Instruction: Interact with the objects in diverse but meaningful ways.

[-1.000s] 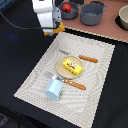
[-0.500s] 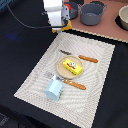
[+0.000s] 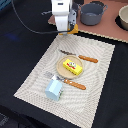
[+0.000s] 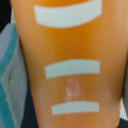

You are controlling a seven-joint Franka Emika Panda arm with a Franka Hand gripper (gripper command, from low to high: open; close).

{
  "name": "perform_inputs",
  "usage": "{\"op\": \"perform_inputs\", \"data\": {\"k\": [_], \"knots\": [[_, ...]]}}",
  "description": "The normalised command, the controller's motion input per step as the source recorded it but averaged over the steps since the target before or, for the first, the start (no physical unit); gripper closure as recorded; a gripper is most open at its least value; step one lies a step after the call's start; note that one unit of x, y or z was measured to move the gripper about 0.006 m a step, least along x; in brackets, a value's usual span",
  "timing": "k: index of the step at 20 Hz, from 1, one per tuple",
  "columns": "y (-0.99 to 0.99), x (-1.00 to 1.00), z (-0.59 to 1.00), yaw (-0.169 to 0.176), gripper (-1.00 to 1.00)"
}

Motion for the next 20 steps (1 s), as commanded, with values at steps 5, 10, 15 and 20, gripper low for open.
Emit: {"op": "perform_inputs", "data": {"k": [5,10,15,20], "knots": [[0.19,0.86,-0.01,-0.024,1.00],[0.06,0.85,-0.08,-0.014,1.00],[0.04,0.66,-0.15,-0.012,1.00],[0.19,0.20,0.16,-0.017,-1.00]]}}
